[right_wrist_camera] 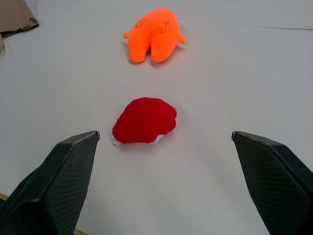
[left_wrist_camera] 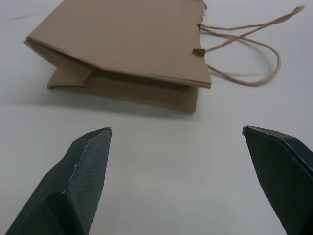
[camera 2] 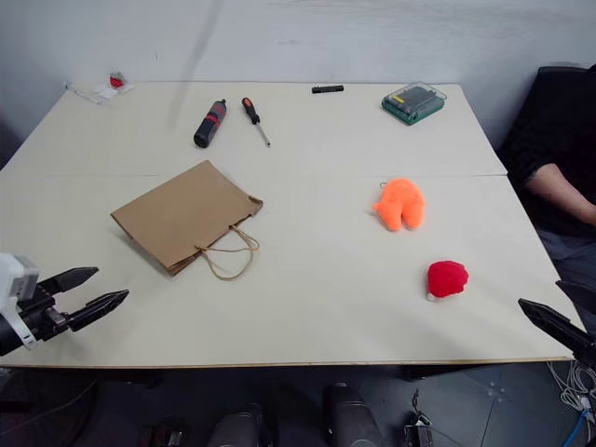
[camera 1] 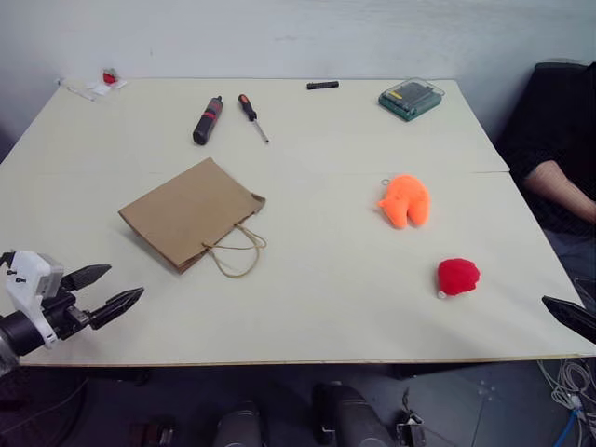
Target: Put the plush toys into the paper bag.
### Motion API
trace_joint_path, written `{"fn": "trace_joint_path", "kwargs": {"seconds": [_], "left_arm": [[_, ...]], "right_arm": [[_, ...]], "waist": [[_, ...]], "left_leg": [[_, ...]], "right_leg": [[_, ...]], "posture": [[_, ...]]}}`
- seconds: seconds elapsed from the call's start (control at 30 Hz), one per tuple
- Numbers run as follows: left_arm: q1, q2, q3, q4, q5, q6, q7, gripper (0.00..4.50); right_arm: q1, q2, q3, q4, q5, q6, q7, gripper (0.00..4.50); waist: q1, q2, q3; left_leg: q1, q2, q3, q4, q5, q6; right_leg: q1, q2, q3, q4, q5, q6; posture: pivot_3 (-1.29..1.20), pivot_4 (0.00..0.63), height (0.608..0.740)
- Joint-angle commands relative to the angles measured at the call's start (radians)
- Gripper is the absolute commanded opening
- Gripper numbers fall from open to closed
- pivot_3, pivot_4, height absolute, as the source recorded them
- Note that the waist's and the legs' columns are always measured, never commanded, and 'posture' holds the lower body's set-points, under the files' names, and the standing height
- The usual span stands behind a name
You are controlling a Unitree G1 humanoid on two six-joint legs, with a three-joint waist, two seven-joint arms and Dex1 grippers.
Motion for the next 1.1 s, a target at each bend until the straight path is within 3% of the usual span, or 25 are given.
{"fn": "trace_joint_path", "kwargs": {"seconds": [0.03, 0.33, 0.57, 0.7, 0.83, 0.93, 1.1], "left_arm": [[-0.001, 0.022, 0.006, -0.01, 0.007, -0.009, -0.007, 4.5], [-0.038, 0.055, -0.042, -0.044, 0.001, 0.018, -0.031, 4.5], [-0.196, 0.146, -0.201, -0.165, -0.018, 0.072, -0.067, 4.5], [-0.41, 0.16, -0.426, -0.111, 0.102, 0.025, -0.068, 4.5], [-0.62, 0.088, -0.64, 0.028, 0.258, -0.053, -0.054, 4.5], [-0.722, 0.033, -0.744, 0.126, 0.341, -0.116, -0.072, 4.5], [-0.773, -0.008, -0.802, 0.186, 0.389, -0.171, -0.108, 4.5]], "right_arm": [[0.011, 0.005, -0.025, -0.013, -0.004, -0.025, 0.003, 4.43], [0.027, 0.03, -0.017, -0.063, -0.004, -0.032, -0.015, 4.43], [0.021, -0.006, 0.066, -0.331, 0.121, 0.053, -0.034, 4.43], [-0.059, -0.044, 0.224, -0.466, 0.162, 0.074, -0.091, 4.43], [-0.219, -0.063, 0.453, -0.519, 0.106, 0.063, -0.181, 4.43], [-0.361, -0.055, 0.612, -0.501, 0.045, 0.058, -0.236, 4.43], [-0.451, -0.028, 0.721, -0.477, -0.004, 0.052, -0.272, 4.43]], "waist": [[0.0, 0.0, 0.0], [-0.001, 0.0, 0.0], [0.001, 0.001, 0.0], [0.001, 0.001, 0.0], [0.001, 0.001, 0.0], [-0.001, 0.001, 0.0], [0.002, 0.0, 0.0]], "left_leg": [[0.0, 0.0, 0.0, 0.0, 0.0, 0.0], [0.0, 0.0, 0.0, 0.0, 0.0, 0.0], [0.0, 0.0, 0.0, 0.0, 0.0, -0.001], [0.0, 0.0, 0.0, 0.001, 0.001, -0.001], [0.0, -0.001, 0.001, 0.003, 0.001, -0.001], [0.0, -0.001, 0.003, 0.004, 0.001, -0.001], [-0.003, 0.001, 0.004, 0.004, 0.001, -0.001]], "right_leg": [[0.0, 0.0, 0.0, 0.0, 0.0, 0.0], [0.0, 0.0, 0.0, 0.0, 0.0, 0.0], [0.0, 0.0, 0.0, 0.001, 0.0, 0.0], [0.0, 0.0, 0.0, 0.002, 0.0, 0.001], [0.0, 0.002, 0.0, 0.001, 0.0, 0.001], [-0.001, 0.002, 0.001, 0.002, 0.0, 0.001], [-0.004, 0.003, 0.001, 0.002, 0.0, 0.0]], "posture": [[0.0, 0.15, 0.74], [0.0, 0.15, 0.74], [0.0, 0.15, 0.74], [0.0, 0.15, 0.74], [0.0, 0.15, 0.74], [0.0, 0.15, 0.74], [0.0, 0.15, 0.74]]}}
